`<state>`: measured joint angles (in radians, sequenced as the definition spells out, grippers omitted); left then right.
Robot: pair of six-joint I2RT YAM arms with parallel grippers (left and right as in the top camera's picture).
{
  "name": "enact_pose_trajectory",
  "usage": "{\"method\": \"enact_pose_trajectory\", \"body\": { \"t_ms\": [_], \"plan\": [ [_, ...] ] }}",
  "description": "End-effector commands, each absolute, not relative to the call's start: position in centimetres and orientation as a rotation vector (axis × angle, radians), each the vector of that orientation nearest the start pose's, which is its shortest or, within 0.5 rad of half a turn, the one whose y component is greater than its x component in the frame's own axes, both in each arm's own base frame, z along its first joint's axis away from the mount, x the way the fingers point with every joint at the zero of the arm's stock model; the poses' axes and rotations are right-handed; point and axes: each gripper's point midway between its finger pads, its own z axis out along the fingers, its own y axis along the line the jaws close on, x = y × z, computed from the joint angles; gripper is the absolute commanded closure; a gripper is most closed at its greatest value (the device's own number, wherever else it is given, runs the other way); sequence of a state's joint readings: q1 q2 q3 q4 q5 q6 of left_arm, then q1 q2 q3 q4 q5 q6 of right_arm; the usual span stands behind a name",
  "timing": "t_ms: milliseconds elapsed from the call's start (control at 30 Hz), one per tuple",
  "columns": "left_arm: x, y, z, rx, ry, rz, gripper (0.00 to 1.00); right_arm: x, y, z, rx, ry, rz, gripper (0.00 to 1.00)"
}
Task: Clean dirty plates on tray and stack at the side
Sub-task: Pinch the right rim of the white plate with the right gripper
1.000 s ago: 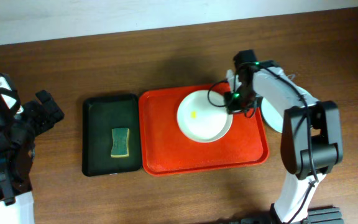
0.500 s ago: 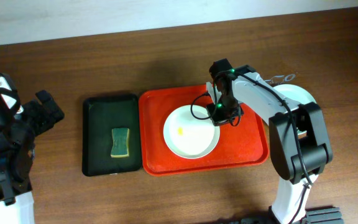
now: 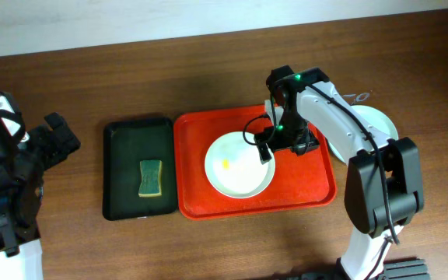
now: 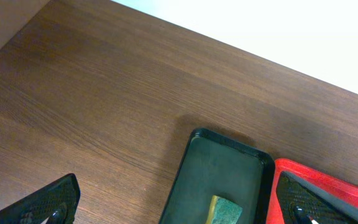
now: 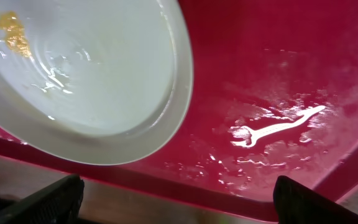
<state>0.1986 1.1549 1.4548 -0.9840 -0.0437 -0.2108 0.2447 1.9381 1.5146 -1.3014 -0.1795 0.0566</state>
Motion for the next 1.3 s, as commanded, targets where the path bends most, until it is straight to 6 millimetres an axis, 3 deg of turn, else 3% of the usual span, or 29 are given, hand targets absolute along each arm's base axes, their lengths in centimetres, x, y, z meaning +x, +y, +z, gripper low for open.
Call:
{"method": "enact_pose_trajectory", "body": {
  "t_ms": [0, 33, 67, 100, 133, 300, 433, 533, 667, 767, 900, 1000, 1067, 1100, 1133, 1167, 1200, 1233, 1267],
  "plan": [
    [31.2, 7.1, 33.3, -0.494, 2.189, 0.033, 0.01, 30.8, 12.9, 8.5, -0.254, 3.267, 0.461, 0.01],
    [31.2, 7.1, 33.3, -0.494, 2.189, 0.033, 0.01, 30.7, 12.9, 8.5, -0.254, 3.268, 0.466, 0.00],
    [31.2, 7.1, 33.3, -0.494, 2.189, 0.033, 0.01, 30.7, 12.9, 8.4, -0.252, 3.270, 0.463, 0.55],
    [31.2, 7.1, 33.3, -0.494, 2.189, 0.033, 0.01, 30.7, 12.8, 8.4, -0.250, 3.272, 0.463, 0.89],
    [31.2, 7.1, 33.3, -0.494, 2.189, 0.033, 0.01, 30.4, 12.8, 8.2, -0.175, 3.292, 0.455, 0.96],
    [31.2, 7.1, 33.3, -0.494, 2.189, 0.033, 0.01, 29.7, 12.6, 7.0, -0.097, 3.325, 0.445, 0.96],
    [31.2, 7.1, 33.3, -0.494, 2.189, 0.034, 0.01, 30.2, 12.7, 5.0, -0.042, 3.290, 0.440, 0.96],
    [31.2, 7.1, 33.3, -0.494, 2.189, 0.033, 0.01, 30.7, 12.2, 3.0, 0.075, 3.254, 0.293, 0.96],
    [31.2, 7.1, 33.3, -0.494, 2.189, 0.033, 0.01, 30.8, 13.6, 0.9, 0.056, 3.162, 0.041, 0.96],
    [31.2, 7.1, 33.3, -0.493, 2.189, 0.034, 0.01, 30.8, 14.2, 1.1, 0.052, 3.122, -0.041, 0.96],
    [31.2, 7.1, 33.3, -0.494, 2.189, 0.033, 0.01, 30.2, 14.3, 1.5, 0.073, 3.155, 0.015, 0.96],
    [31.2, 7.1, 33.3, -0.494, 2.189, 0.033, 0.01, 31.0, 12.0, 4.0, 0.196, 3.113, 0.064, 0.96],
    [31.2, 7.1, 33.3, -0.494, 2.189, 0.033, 0.01, 31.6, 12.0, 6.6, 0.230, 3.067, 0.277, 0.96],
    [31.2, 7.1, 33.3, -0.494, 2.189, 0.033, 0.01, 31.8, 11.6, 7.4, 0.228, 3.051, 0.337, 0.93],
    [31.2, 7.1, 33.3, -0.494, 2.189, 0.033, 0.01, 31.8, 11.2, 7.5, 0.257, 3.054, 0.349, 0.82],
    [31.2, 7.1, 33.3, -0.494, 2.189, 0.033, 0.01, 31.8, 10.8, 7.4, 0.279, 3.060, 0.350, 0.78],
    [31.2, 7.1, 33.3, -0.494, 2.189, 0.034, 0.01, 31.7, 10.2, 7.0, 0.309, 3.071, 0.343, 0.73],
    [31.2, 7.1, 33.3, -0.494, 2.189, 0.034, 0.01, 31.6, 9.8, 6.3, 0.329, 3.087, 0.335, 0.62],
    [31.2, 7.1, 33.3, -0.494, 2.189, 0.033, 0.01, 31.5, 9.8, 5.7, 0.331, 3.093, 0.333, 0.60]
  ]
}}
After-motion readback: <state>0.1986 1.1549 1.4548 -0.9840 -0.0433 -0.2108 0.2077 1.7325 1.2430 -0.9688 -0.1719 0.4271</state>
